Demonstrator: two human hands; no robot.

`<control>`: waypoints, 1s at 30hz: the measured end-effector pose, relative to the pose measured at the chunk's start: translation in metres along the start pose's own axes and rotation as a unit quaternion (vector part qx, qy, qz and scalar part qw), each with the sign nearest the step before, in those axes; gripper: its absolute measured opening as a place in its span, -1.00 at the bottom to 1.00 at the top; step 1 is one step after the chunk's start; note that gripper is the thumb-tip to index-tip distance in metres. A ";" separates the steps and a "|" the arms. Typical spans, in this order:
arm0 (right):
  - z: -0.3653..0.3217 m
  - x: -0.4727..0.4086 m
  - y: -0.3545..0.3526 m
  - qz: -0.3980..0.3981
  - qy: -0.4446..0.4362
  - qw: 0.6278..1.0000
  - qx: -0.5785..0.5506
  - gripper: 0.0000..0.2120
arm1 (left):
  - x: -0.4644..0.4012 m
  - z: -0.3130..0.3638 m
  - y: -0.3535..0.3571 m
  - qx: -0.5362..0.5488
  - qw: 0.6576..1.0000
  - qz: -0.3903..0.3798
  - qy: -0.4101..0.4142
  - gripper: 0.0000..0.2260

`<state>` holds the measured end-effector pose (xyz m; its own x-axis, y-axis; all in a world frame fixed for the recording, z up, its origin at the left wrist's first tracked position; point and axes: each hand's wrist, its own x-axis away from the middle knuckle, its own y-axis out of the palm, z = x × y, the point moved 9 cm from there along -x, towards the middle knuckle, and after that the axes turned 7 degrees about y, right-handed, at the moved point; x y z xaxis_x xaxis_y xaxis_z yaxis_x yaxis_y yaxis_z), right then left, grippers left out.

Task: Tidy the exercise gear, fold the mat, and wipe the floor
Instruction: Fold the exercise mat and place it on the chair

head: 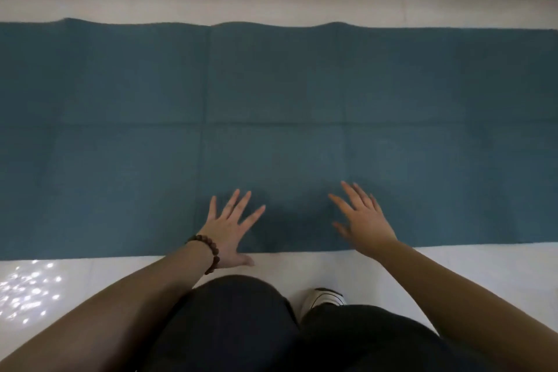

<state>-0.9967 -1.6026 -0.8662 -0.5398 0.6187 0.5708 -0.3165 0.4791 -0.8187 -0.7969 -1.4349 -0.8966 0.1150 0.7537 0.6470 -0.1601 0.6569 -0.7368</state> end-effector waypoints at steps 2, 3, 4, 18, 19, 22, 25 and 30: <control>0.000 -0.014 0.025 -0.023 -0.004 1.000 0.018 -0.34 | -0.014 -0.004 0.023 -0.025 0.999 -0.018 0.014 0.06; 0.000 -0.018 0.034 -0.034 0.000 0.999 0.021 -0.29 | -0.018 -0.008 0.032 -0.033 0.999 -0.017 0.017 0.06; 0.000 -0.020 0.040 -0.040 0.004 0.999 0.024 -0.23 | -0.020 -0.010 0.037 -0.041 0.999 -0.002 0.023 0.04; -0.050 0.002 -0.017 -0.080 -0.088 0.993 0.018 -0.41 | 0.021 -0.002 -0.083 -0.032 0.956 0.285 0.056 -0.66; -0.052 0.000 -0.042 -0.034 -0.081 0.996 0.032 -0.45 | 0.026 -0.007 -0.108 -0.041 0.945 0.322 0.043 -0.69; -0.050 -0.014 -0.123 0.096 -0.044 0.991 0.082 -0.57 | 0.032 -0.029 -0.181 -0.073 0.918 0.390 -0.008 -0.56; -0.054 -0.035 -0.203 0.259 -0.054 0.962 0.072 -0.65 | 0.026 -0.051 -0.253 -0.119 0.910 0.392 -0.057 -0.58; -0.059 -0.080 -0.293 0.388 -0.046 0.916 0.089 -0.57 | 0.016 -0.092 -0.346 -0.129 0.865 0.467 -0.129 -0.62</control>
<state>-0.8153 -1.7557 -0.6684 -0.7171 0.6710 -0.1885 0.0723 -0.1973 -0.9777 -0.6491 -1.6480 -0.6496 -0.1744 0.9507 -0.2565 0.1619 -0.2293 -0.9598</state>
